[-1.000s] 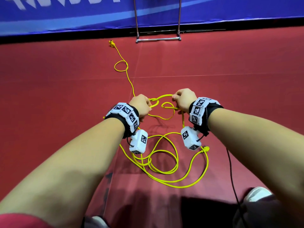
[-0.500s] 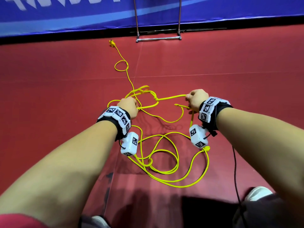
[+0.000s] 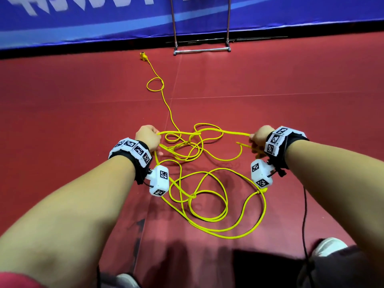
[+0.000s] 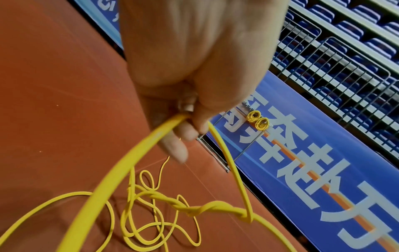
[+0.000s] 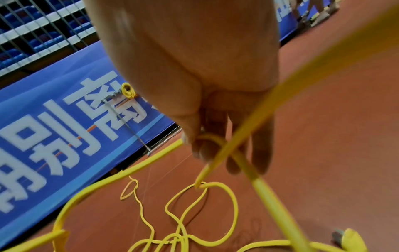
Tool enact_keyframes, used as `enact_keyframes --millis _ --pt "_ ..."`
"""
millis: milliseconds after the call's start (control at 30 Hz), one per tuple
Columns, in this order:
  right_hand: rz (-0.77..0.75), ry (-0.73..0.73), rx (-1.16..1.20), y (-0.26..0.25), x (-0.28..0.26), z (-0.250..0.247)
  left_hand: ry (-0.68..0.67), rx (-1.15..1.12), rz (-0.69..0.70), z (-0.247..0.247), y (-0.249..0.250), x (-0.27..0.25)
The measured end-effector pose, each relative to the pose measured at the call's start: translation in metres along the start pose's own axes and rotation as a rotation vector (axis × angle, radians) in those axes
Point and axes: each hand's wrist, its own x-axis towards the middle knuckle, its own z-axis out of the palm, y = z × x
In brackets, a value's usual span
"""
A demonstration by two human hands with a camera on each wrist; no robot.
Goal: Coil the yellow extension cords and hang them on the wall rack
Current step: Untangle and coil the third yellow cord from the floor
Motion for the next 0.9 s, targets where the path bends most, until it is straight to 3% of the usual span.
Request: enact_keyframes --millis 100,167,433,600,767,900 --pt "-0.080 -0.104 -0.420 -0.002 -0.007 0.008 -0.275 -0.189 0.058 -0.002 0.013 -0.014" --pt "-0.150 -0.149 -0.530 -0.007 -0.017 0.012 -0.442 -0.220 0.094 0.000 0.023 -0.024" --pt "-0.502 -0.199 -0.402 -0.043 -0.021 0.054 -0.856 -0.075 0.257 0.023 0.059 -0.051" --pt "-0.419 -0.242 -0.475 -0.033 -0.026 0.064 -0.897 -0.049 0.254 0.026 0.062 -0.057" --pt "-0.217 -0.350 -0.127 -0.016 -0.020 0.063 -0.853 -0.113 0.209 0.019 0.059 -0.051" --pt "-0.180 -0.232 0.096 -0.033 -0.026 0.053 -0.847 -0.064 0.105 0.015 0.062 -0.052"
